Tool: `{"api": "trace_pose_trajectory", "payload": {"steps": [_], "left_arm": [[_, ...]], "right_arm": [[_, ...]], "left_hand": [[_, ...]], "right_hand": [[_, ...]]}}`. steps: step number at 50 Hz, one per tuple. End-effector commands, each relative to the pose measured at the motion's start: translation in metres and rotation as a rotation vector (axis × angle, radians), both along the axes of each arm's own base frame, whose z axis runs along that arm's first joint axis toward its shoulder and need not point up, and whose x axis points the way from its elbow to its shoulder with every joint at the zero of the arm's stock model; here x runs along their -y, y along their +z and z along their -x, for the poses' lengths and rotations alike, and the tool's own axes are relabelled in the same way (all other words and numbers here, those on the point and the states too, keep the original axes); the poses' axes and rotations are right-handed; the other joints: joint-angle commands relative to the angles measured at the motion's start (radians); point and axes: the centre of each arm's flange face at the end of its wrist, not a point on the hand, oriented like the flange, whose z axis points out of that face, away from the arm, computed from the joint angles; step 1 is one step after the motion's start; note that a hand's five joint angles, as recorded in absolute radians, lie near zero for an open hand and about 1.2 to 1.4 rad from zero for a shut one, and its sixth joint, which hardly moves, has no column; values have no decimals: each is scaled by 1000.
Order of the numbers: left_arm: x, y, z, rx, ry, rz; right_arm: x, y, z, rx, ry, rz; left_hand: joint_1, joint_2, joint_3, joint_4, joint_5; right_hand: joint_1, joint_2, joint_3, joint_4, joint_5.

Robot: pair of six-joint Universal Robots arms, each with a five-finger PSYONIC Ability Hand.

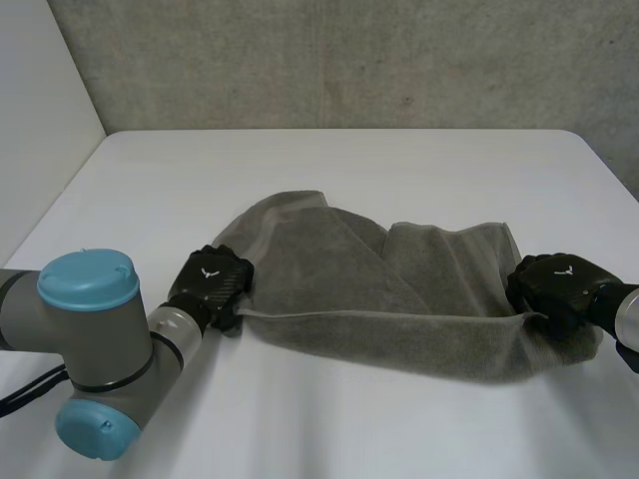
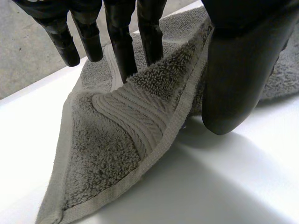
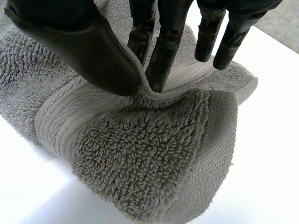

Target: Fold the towel.

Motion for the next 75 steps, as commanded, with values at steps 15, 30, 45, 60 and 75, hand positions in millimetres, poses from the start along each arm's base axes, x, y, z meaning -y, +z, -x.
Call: {"api": "trace_pose_trajectory", "payload": {"steps": [15,30,45,60,75], "left_arm": [[4,17,-9,-23,45,-45],[67,74,12,-9,0,226],[86,289,22,-179,8,1036],[43,95,-25,111,-110,488],[30,-1,-50,251,-97,236]], "right_arm": [[2,18,10,-59,-21,85],[33,53,-57,-64,171,397],[77,244,-67,320,-49,1020],[7,60,-52,77,209,557],[-15,9,-31,16,178,366]], "left_hand": [[747,749,-45,-56,762],[747,749,-45,-56,762],[747,749,-45,-56,762],[747,749,-45,-56,762],[457,459,-45,-56,472]], "right_hand": [[77,100,-33,-53,68],[77,100,-33,-53,68],[77,100,-33,-53,68],[77,100,-33,-53,68],[77,100,-33,-53,68]]}}
